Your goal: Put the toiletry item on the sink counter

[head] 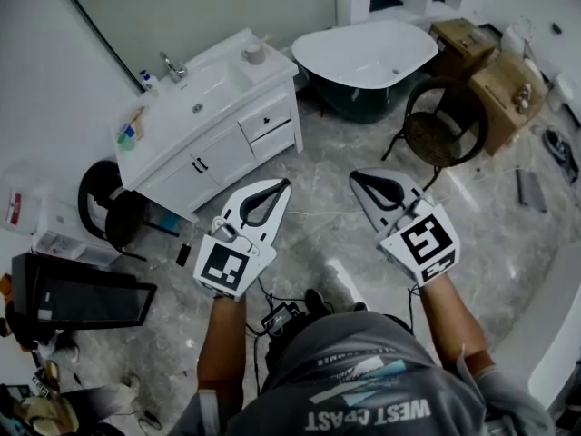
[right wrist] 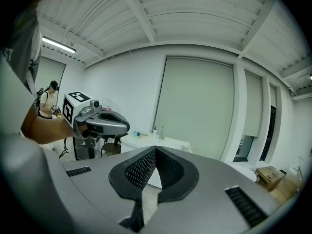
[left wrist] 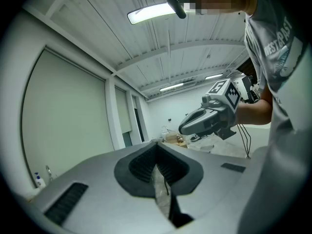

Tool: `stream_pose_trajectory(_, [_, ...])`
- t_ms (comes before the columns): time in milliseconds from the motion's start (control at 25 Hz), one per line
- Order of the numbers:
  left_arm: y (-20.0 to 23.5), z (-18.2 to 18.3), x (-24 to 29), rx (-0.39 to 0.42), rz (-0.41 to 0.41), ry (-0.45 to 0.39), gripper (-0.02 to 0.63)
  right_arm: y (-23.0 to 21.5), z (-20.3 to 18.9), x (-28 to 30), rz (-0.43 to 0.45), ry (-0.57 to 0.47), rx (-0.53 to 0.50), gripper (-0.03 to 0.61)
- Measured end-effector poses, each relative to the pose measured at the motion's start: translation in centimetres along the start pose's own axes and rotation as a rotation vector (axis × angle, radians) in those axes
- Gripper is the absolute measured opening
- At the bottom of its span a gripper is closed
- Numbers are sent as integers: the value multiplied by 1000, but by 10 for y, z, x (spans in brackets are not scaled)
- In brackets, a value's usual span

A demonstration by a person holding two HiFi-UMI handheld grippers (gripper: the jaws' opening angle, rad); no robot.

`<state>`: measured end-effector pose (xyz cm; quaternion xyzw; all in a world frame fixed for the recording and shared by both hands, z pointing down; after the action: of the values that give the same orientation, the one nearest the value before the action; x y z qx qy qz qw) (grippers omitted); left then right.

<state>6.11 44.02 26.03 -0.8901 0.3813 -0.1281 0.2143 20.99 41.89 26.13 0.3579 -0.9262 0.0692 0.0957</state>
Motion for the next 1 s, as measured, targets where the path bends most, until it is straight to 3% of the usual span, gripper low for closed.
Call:
stream_pose_trajectory(640, [52,-35,8,-13,-34,-32,2,-15,10,54,-73,-14,40,29])
stream_pose_trajectory(1000, [80,-53,51,-11,-25,-6,2,-66,16,91,-53,-19,44,29])
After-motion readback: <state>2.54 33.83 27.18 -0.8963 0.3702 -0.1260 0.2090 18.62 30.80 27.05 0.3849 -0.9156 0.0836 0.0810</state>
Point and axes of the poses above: the fingertips, and each gripper's own axes: x forward along the fingers, y to its left, z out of its top, the point moved 4 cm from there along -x, backward along the fingers, and after that the axes turned 15 degrees about x, right-handed, at the moved point
